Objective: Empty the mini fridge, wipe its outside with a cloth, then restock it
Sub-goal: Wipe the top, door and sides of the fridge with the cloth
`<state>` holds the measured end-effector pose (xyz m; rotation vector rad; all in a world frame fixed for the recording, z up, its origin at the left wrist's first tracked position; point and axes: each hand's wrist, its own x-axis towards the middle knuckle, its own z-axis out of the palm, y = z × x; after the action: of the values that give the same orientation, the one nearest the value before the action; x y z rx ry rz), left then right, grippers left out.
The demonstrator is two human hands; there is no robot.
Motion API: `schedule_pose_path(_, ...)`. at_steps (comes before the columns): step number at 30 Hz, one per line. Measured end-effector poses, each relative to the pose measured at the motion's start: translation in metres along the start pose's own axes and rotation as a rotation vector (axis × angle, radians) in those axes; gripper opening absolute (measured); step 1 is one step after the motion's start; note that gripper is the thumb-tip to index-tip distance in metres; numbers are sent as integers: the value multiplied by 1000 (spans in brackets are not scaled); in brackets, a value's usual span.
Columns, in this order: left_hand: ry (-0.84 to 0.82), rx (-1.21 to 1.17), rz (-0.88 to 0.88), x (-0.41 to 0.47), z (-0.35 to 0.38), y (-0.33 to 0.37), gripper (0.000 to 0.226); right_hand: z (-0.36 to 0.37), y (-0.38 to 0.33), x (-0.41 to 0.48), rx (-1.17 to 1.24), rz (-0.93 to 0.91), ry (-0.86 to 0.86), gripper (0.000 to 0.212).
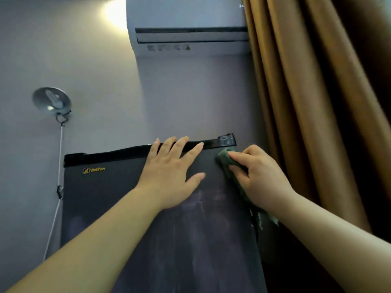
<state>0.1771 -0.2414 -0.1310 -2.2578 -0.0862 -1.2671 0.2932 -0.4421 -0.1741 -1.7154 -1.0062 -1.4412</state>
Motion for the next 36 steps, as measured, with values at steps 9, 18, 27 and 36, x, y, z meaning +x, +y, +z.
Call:
schedule_pose_path(9, 56, 26, -10, 0, 9, 2, 76, 4, 12, -3, -44, -95, -31, 38)
schedule_pose_path(18, 81, 52, -36, 1, 14, 6, 80, 23, 18, -14, -13, -139, 123, 40)
schedule_pose_path(27, 82, 49, -44, 1, 15, 7, 80, 20, 23, -6, -3, -233, 42, 38)
schedule_pose_path(36, 73, 54, -46, 1, 14, 9, 81, 22, 42, -36, 113, -160, 12, 36)
